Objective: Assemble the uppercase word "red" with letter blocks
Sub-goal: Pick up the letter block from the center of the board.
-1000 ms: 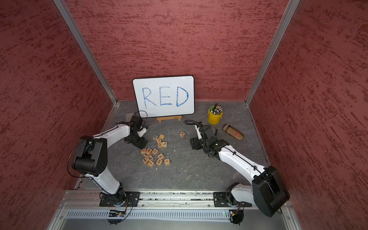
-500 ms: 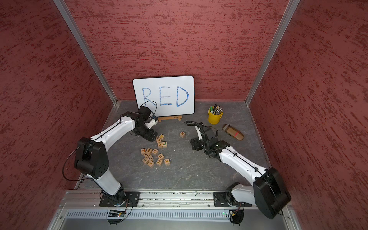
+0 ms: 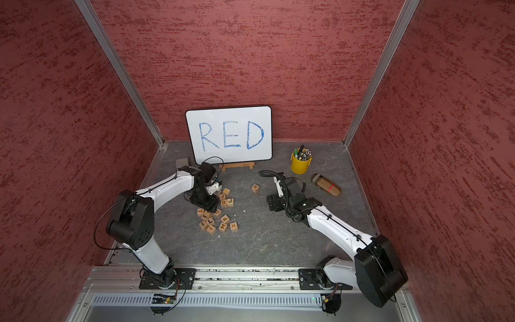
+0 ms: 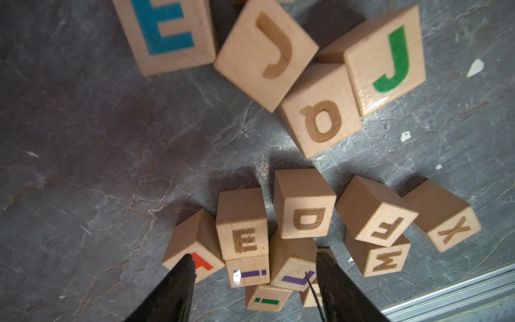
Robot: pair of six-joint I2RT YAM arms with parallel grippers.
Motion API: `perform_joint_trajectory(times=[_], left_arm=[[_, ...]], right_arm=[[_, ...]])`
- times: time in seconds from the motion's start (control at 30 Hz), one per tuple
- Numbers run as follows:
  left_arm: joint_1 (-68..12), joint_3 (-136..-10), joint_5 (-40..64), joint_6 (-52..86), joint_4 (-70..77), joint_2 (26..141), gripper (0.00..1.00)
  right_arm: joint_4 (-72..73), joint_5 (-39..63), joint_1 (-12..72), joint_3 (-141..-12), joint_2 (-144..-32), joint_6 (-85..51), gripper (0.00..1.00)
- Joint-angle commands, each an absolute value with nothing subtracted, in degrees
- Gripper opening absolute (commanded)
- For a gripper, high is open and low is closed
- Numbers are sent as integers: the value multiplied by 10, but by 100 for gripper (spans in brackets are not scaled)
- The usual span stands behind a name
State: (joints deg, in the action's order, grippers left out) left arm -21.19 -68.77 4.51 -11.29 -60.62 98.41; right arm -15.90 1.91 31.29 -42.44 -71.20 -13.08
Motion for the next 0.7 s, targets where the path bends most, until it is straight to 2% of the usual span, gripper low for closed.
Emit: perform_joint_trajectory(times=[0.0,0.23,0.67], left_arm=[[-214,-687,49,-112,-597,994,68],[-213,-688,25,-117,-592,1015,60],[-202,-680,10,-115,-581,1026,59]], right_arm=[[-144,11,310,-416,-704,-136,82],[-149,8,310,-413,-700,-133,82],[-149,6,310,-411,-699,-129,82]])
